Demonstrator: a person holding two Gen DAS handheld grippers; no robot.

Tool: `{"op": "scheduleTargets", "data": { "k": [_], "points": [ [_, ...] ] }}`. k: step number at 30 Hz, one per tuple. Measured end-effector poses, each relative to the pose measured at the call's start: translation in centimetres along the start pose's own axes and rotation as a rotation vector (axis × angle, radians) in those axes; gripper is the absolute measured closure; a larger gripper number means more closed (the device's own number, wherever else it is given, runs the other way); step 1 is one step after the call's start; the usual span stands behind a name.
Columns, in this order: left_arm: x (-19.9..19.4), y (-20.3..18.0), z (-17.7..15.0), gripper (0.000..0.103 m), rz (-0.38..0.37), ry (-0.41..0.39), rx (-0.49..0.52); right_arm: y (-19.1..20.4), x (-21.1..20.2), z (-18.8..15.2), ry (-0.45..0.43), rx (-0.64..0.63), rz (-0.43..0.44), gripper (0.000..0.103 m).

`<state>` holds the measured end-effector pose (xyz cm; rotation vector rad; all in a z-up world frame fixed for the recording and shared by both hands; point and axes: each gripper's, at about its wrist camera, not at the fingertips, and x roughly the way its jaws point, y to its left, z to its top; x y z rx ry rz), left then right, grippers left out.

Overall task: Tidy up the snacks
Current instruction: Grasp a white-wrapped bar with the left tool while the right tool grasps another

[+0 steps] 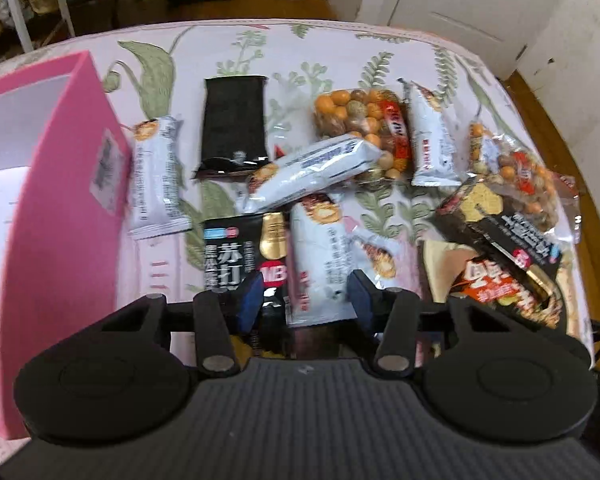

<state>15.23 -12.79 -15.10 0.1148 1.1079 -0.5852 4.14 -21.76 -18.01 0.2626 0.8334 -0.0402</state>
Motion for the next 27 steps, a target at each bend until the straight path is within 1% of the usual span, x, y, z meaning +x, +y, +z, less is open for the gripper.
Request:
{"op": "scheduleTargets", "data": {
  "k": [2, 6, 10, 14, 17, 19, 21, 23, 25, 27],
  "points": [
    [0.1, -0.5, 0.0, 0.06, 0.008, -0.001, 0.027, 0.1, -0.8, -0.1, 0.006, -0.029, 0.002, 0.064],
    [0.5, -0.9, 0.5, 0.061, -0.002, 0.003, 0.052, 0.5, -1.4, -0.5, 0.023, -0.118, -0.021, 0.065],
    [1.6, -1.9, 0.6, 0.061, 0.022, 0.012, 0.123, 0.0, -1.4, -0.7, 0.05, -0.099, 0.008, 0.065],
    [2.0, -2.7, 0.2, 0.061, 0.059, -0.014, 0.167, 0.2, -0.8, -0.8, 0.051, -0.101, 0.004, 0.061],
    [2.2, -2.8, 0.0, 0.061, 0.068, -0.032, 0.167, 0.4, -0.7, -1.0, 0.043, -0.117, -0.006, 0.061],
    [2.3, -2.7, 0.1, 0.067, 0.076, -0.029, 0.16, 0.6, -0.9, -1.0, 0.039, -0.118, -0.014, 0.063],
    [2.1, -2.4, 0.4, 0.078, 0.089, -0.014, 0.116, 0.7, -1.3, -1.0, 0.03, -0.108, -0.013, 0.066],
    [1.7, -1.8, 0.8, 0.08, 0.071, 0.005, 0.069, 0.6, -2.0, -0.9, 0.011, -0.1, -0.014, 0.067],
    [1.2, -1.6, 0.8, 0.081, 0.064, 0.001, 0.072, 0.2, -2.5, -0.7, 0.011, -0.077, -0.027, 0.067],
    [0.6, -1.6, 0.6, 0.081, 0.072, -0.017, 0.086, -0.3, -2.9, -0.6, 0.007, -0.046, -0.016, 0.068]
  ]
}}
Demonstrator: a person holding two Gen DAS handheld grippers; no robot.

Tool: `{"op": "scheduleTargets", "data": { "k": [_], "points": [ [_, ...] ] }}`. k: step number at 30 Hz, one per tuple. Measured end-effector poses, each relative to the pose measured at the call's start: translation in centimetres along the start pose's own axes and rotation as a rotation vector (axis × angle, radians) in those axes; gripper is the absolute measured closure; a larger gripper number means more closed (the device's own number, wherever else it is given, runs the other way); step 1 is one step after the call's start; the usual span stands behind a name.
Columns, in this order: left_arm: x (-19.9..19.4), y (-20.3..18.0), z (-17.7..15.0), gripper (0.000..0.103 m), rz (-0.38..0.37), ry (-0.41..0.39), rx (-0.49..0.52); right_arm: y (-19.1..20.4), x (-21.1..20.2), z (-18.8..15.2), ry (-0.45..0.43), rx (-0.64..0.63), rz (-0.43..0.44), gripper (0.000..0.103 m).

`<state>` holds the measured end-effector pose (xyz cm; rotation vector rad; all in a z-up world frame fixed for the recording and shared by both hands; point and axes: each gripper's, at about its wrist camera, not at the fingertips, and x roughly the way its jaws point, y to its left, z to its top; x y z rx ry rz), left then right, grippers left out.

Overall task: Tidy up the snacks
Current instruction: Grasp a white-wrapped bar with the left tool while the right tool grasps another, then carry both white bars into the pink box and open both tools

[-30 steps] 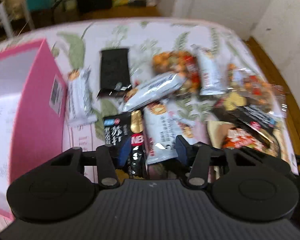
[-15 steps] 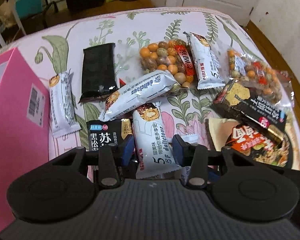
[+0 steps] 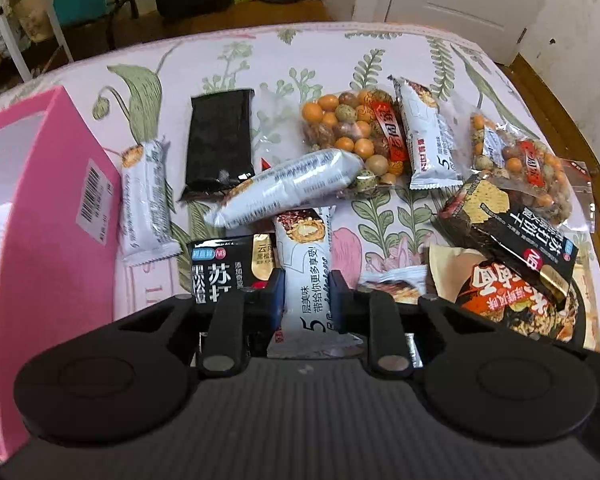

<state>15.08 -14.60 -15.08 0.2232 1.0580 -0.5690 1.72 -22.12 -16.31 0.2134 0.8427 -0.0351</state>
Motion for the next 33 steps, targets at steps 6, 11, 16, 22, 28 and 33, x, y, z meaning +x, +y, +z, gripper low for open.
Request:
{"op": "scheduleTargets", "data": {
  "k": [6, 11, 16, 22, 28, 33],
  "points": [
    [-2.6, 0.3, -0.8, 0.082, -0.046, -0.034, 0.008, 0.0, -1.5, 0.1, -0.011, 0.021, 0.015, 0.068],
    [-5.1, 0.5, -1.6, 0.082, -0.058, -0.053, 0.024, -0.4, -2.7, 0.3, 0.016, 0.084, 0.057, 0.07],
    [-6.9, 1.2, -2.4, 0.082, -0.065, -0.035, 0.027, -0.3, -3.7, 0.5, 0.045, 0.139, 0.103, 0.072],
    [-8.0, 1.7, -3.5, 0.082, -0.045, 0.021, 0.044, 0.1, -5.0, 0.7, 0.099, 0.164, 0.147, 0.072],
    [-9.6, 2.3, -4.9, 0.082, -0.055, 0.052, 0.057, 1.2, -6.7, 0.5, 0.154, 0.139, 0.199, 0.072],
    [-10.7, 3.3, -6.4, 0.081, -0.076, 0.111, 0.061, 2.7, -8.7, 1.1, 0.177, 0.07, 0.247, 0.071]
  ]
}}
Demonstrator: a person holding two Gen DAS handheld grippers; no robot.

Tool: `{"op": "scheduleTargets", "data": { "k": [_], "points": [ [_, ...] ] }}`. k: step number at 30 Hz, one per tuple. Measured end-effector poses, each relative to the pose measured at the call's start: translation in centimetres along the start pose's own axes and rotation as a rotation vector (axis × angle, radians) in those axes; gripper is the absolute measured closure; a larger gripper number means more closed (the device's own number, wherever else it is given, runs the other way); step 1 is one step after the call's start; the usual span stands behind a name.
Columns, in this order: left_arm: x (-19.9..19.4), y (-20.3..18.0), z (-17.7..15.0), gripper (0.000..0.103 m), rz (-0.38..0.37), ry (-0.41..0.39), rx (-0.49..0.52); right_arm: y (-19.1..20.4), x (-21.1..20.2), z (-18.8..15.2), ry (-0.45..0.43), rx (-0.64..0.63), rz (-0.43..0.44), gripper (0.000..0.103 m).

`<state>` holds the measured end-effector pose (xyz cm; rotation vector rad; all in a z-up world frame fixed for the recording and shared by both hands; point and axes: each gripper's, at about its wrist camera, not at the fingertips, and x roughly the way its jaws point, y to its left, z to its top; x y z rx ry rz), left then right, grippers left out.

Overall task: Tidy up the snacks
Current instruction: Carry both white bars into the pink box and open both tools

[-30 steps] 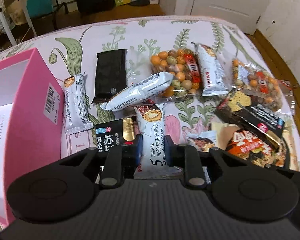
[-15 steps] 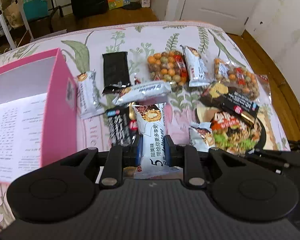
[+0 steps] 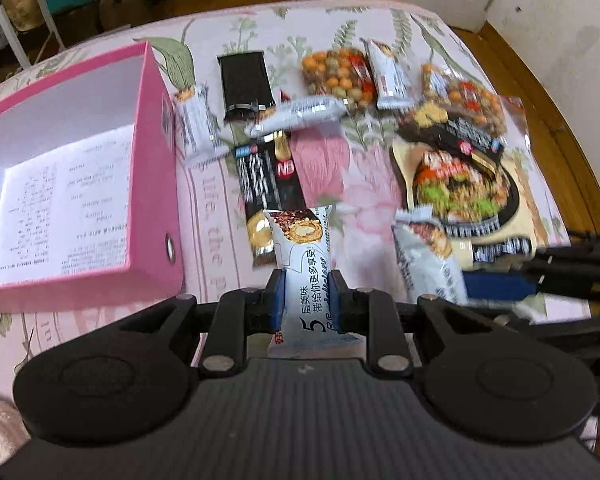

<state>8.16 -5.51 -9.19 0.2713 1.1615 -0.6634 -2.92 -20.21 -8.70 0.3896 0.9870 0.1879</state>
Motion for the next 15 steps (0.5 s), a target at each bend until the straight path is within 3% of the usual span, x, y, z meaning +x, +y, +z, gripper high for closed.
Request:
{"op": "scheduleTargets", "data": {
  "k": [7, 15],
  "points": [
    [-1.9, 1.5, -2.2, 0.081, -0.018, 0.057, 0.007, 2.8, -1.4, 0.6, 0.048, -0.089, 0.051, 0.071],
    [-6.5, 4.7, -3.4, 0.081, -0.029, 0.015, -0.047, 5.8, -2.7, 2.2, 0.094, -0.191, 0.081, 0.071]
  ]
}}
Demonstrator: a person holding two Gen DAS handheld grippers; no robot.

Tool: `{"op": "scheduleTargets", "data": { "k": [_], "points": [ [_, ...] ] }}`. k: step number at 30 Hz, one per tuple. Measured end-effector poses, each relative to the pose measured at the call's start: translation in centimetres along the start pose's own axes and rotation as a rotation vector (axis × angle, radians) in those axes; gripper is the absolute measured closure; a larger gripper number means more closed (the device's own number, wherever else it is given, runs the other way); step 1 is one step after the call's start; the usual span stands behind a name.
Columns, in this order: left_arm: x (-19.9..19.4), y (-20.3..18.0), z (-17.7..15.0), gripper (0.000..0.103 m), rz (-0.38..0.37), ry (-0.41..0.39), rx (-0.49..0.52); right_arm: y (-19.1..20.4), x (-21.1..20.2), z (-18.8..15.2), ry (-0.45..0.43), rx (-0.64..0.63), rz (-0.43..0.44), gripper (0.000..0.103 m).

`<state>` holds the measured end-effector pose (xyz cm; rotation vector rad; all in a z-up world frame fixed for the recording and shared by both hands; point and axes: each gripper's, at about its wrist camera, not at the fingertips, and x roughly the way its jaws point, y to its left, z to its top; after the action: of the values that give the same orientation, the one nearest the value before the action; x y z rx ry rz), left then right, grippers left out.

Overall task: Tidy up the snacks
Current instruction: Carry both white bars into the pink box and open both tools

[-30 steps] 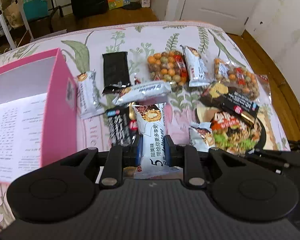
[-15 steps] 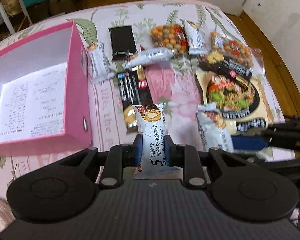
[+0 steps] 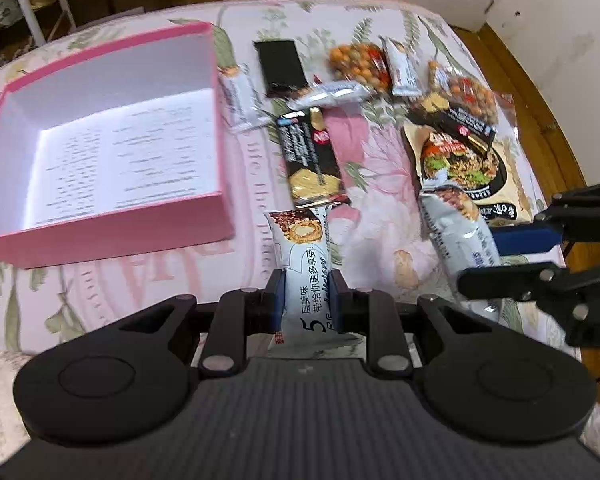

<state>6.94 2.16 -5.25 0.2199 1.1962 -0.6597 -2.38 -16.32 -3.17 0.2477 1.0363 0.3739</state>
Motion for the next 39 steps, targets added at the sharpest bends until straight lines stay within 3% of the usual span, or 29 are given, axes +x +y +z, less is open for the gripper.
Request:
{"op": "scheduleTargets", "data": {
  "k": [11, 18, 23, 27, 33, 39],
  "points": [
    [-5.6, 3.7, 0.5, 0.081, 0.051, -0.115, -0.008, 5.0, 0.4, 4.4, -0.041, -0.121, 0.091, 0.071],
    [-5.6, 8.4, 2.3, 0.081, 0.095, -0.192, -0.064, 7.5, 4.3, 8.3, -0.059, -0.179, 0.115, 0.071],
    [-3.4, 13.1, 4.4, 0.081, 0.182, -0.239, -0.123, 7.9, 9.0, 11.9, -0.069, -0.164, 0.089, 0.072],
    [-0.6, 17.0, 6.5, 0.081, 0.215, -0.223, -0.143, 7.2, 13.6, 14.3, -0.039, -0.131, 0.08, 0.072],
    [4.6, 22.8, 8.3, 0.081, 0.264, -0.128, -0.192, 6.4, 22.0, 16.9, 0.044, -0.065, 0.056, 0.072],
    [7.2, 26.7, 8.7, 0.081, 0.195, -0.087, -0.292, 5.7, 28.1, 18.6, 0.161, -0.002, 0.034, 0.072]
  ]
}}
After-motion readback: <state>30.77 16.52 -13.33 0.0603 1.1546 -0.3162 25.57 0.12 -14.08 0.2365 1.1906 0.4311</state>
